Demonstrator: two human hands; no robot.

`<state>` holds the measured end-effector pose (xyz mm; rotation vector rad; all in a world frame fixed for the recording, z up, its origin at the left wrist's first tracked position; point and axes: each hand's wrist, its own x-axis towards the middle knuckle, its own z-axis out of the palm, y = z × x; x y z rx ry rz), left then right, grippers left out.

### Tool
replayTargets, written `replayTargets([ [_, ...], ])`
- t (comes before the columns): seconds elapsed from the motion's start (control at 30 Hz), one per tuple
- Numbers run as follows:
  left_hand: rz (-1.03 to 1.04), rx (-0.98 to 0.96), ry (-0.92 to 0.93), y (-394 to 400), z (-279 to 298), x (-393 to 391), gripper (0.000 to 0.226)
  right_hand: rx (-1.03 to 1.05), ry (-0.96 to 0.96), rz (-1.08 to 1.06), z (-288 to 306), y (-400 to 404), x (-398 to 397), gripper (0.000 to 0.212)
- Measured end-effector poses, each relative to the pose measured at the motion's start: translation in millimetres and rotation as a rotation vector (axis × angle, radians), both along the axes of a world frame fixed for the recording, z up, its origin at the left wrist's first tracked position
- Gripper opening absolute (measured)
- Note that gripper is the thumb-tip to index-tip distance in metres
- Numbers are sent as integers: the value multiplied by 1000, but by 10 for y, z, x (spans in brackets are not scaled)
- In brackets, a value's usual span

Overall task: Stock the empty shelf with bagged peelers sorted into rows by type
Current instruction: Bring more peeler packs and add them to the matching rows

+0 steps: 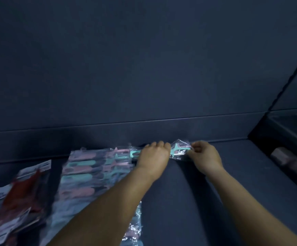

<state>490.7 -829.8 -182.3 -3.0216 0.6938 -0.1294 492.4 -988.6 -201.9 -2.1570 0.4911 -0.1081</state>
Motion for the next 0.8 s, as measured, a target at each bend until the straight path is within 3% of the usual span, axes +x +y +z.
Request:
replayTargets([
  [0.37,55,24,65,-179,-81,50,60,-205,-17,101,-58,-107,32,30],
  [0.57,79,29,63,-149,-248,72,55,-300,61,144,-66,-69,-10,28],
  [0.67,101,16,58,-90,-287,91,59,-378,50,185,-58,-29,-64,40],
  [0.8,71,-5,51,-71,-313,84,54,-521,50,234,-34,17,-112,41],
])
